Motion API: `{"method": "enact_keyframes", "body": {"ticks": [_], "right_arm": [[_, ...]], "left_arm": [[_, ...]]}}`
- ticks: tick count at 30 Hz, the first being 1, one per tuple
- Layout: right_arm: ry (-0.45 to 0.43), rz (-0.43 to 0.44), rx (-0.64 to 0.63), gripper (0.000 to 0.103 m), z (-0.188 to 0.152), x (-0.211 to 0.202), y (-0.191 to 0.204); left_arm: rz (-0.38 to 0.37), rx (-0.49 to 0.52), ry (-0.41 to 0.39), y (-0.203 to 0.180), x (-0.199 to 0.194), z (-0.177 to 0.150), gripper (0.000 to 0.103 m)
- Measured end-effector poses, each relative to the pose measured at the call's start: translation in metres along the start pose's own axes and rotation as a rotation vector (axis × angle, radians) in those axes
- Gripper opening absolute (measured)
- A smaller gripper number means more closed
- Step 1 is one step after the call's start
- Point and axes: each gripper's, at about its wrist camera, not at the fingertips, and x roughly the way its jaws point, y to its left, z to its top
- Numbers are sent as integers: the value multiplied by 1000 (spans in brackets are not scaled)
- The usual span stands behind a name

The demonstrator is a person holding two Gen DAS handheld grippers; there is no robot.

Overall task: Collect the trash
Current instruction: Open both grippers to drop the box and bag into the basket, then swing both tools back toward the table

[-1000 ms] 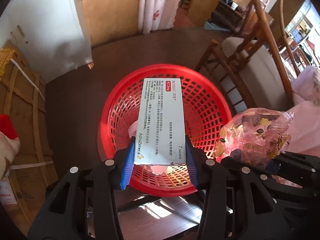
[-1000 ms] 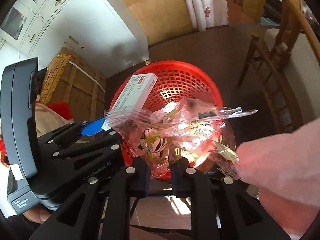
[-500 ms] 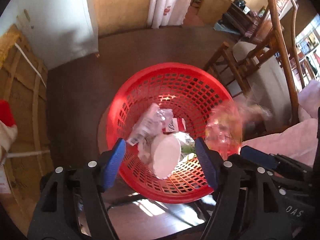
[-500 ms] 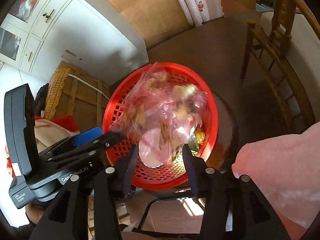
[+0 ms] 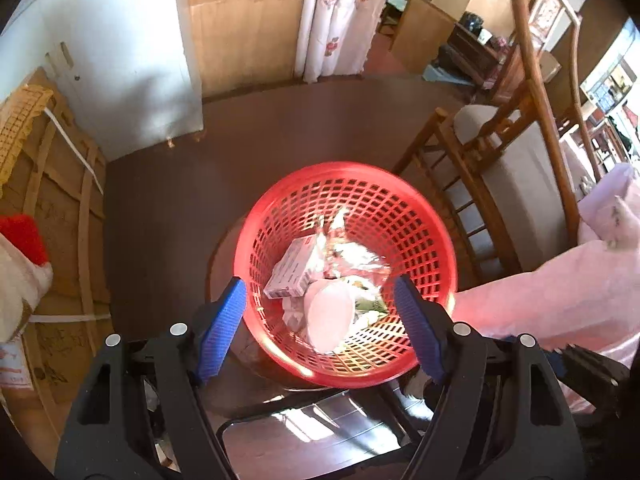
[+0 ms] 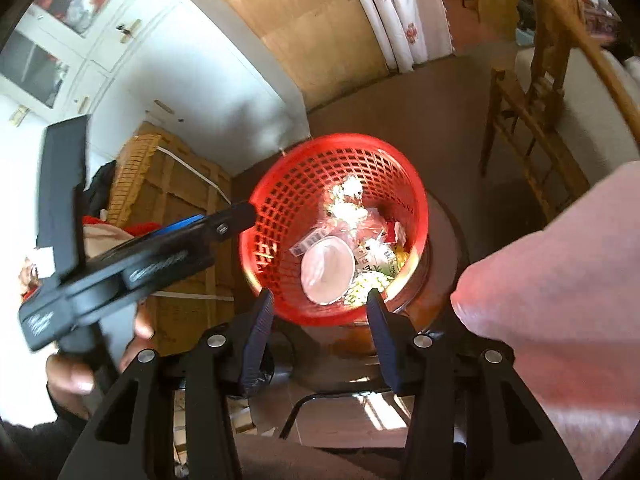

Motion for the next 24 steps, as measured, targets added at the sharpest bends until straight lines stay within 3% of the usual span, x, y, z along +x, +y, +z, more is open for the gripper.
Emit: {"method": "enact_keyframes", "body": {"ticks": [6,12,17,24], "right_arm": [[-132,-62,-63,58,-27,-75,11],[-287,-162,-21,65,-61,-157,-5],[-405,-306,91,72,-106,-236,-42],[-543,-494,292,73,-194,-348,-116]], "left_arm": [[-47,46,-76,-27,-39,-2,74],[-110,157,-157,-78,-83,-12,78],[-180,315,-193,-145,-113,-32,78],[-309,569,-212,-265,-143,-68,81]]}}
